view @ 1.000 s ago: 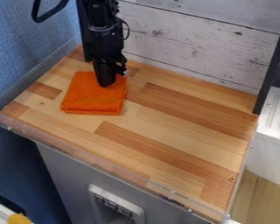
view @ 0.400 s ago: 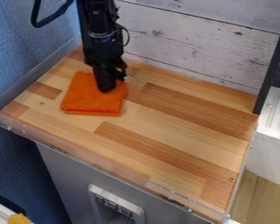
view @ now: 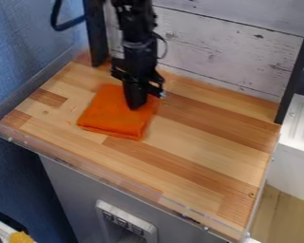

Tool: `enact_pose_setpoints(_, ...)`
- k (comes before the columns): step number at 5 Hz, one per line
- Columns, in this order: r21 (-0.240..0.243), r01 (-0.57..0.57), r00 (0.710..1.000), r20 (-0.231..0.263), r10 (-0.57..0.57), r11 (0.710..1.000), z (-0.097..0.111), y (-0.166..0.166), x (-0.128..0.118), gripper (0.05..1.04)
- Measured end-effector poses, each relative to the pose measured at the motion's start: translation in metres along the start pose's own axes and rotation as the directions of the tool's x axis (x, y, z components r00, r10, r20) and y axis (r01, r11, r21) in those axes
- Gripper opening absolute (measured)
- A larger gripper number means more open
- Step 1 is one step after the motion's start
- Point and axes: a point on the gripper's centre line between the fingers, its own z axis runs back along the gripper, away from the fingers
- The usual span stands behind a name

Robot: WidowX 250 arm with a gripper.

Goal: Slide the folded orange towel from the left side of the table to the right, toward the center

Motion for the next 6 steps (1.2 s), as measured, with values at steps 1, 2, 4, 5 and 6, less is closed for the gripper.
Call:
enact_pose_setpoints(1, 0.008, -0.04, 0.999, 0.0, 0.04, 0.999, -0.002, -0.026, 0.005, 0.062)
enact_pose_setpoints(2, 0.01, -0.072, 0.997, 0.012, 0.071, 0.997, -0.001, -0.049, 0.012, 0.062)
enact_pose_setpoints(4, 0.001, -0.121, 0.991, 0.065, 0.12, 0.993, 0.008, -0.079, 0.03, 0.062)
enact_pose_setpoints(5, -0.007, -0.136, 0.988, 0.072, 0.136, 0.991, 0.009, -0.091, 0.035, 0.062)
enact_pose_setpoints(6, -0.014, -0.144, 0.987, 0.071, 0.144, 0.99, 0.013, -0.101, 0.038, 0.062)
